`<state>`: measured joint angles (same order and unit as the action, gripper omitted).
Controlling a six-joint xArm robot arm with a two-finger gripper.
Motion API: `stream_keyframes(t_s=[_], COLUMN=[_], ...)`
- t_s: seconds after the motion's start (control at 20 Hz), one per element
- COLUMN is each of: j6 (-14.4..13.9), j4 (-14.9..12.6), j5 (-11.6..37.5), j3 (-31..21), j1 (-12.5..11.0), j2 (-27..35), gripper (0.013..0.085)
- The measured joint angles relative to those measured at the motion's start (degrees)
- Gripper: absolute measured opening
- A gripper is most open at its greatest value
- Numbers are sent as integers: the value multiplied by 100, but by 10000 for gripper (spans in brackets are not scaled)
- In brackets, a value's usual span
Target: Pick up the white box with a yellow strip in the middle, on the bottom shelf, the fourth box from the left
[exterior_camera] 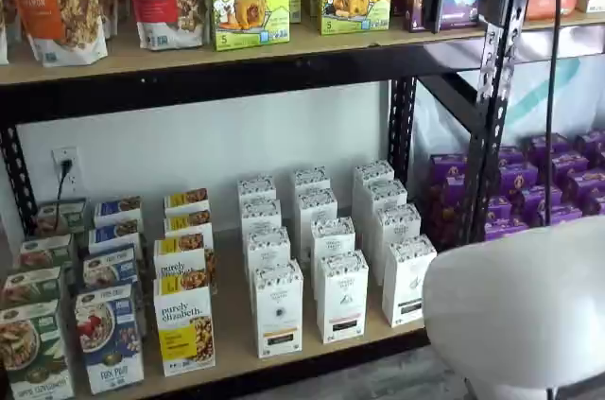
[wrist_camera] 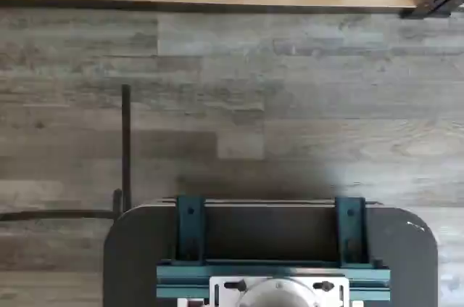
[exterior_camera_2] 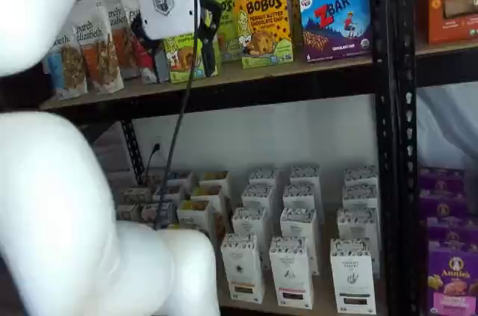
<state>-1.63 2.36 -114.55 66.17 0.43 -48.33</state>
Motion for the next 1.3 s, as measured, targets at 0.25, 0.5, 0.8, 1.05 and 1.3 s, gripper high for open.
stream_keyframes(t_s=[0.25,0.5,0.8,1.05,1.3], j6=[406,304,17,-323,-620], j4=[824,632,382,259,73], j5=[171,286,512,814,1163], j3=[-140,-199,-366,-647,-988], j1=[-727,-526,-130,274,639], j2=[-133,-159,-168,-155,-119], gripper=[850,850,850,850,850])
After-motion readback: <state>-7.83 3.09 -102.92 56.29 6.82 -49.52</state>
